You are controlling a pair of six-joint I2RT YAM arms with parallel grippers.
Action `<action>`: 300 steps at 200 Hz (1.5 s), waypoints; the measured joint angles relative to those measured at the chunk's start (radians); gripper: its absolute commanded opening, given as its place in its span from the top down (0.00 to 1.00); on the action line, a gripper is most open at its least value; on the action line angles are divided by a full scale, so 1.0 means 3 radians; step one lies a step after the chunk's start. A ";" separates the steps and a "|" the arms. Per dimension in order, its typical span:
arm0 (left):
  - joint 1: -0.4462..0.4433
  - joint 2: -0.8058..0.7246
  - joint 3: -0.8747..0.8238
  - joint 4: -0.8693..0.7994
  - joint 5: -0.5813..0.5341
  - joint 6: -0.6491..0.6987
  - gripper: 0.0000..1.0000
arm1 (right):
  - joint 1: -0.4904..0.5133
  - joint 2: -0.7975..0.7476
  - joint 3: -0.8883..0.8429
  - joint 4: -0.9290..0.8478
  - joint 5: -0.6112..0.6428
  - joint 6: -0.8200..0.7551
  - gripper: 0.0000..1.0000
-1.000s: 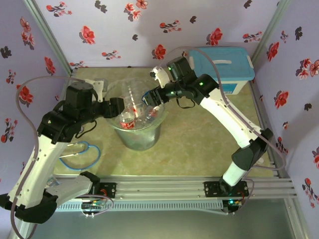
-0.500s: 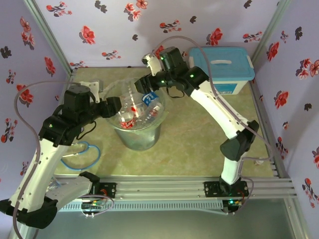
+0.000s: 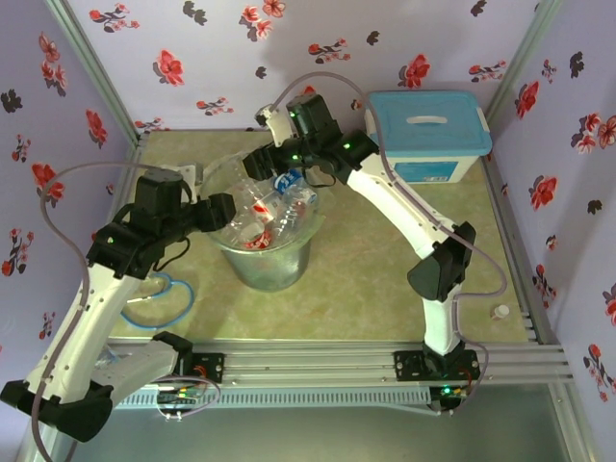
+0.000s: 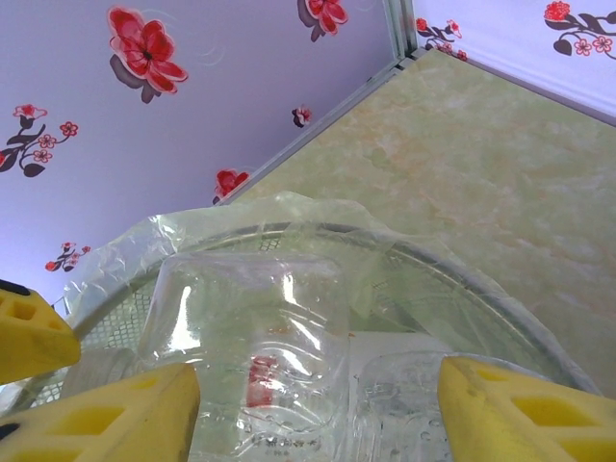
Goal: Put the plastic bottles in the bin
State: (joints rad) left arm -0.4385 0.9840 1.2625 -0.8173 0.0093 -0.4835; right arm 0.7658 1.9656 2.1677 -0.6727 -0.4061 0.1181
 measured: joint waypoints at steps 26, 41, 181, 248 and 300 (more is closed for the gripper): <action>0.0084 0.0001 0.0041 -0.0047 0.0036 0.0008 0.27 | 0.0000 0.0000 -0.0043 0.0058 -0.0014 0.0047 0.33; 0.0136 0.0015 0.0120 -0.0123 0.0058 0.0014 0.22 | 0.0000 0.0000 -0.0042 0.0060 -0.0033 0.0050 0.33; 0.0229 0.0623 0.0713 0.0078 0.0090 0.0174 0.12 | -0.0177 -0.0415 0.0048 -0.0200 -0.0045 0.0095 0.34; 0.0251 0.0829 0.0773 0.0211 -0.0061 0.0278 0.13 | -0.0197 -0.1155 -0.0964 -0.0305 -0.0003 0.0103 0.35; 0.0251 0.0771 0.0710 0.0277 -0.0086 0.0277 0.12 | -0.0187 -0.1189 -0.1127 -0.0292 -0.0006 0.0146 0.35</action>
State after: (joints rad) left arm -0.3634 1.2152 1.4754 -0.7341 -0.0166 -0.4004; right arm 0.7097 1.6089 1.8297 -0.7605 -0.4080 0.1619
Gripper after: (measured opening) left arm 0.870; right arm 0.647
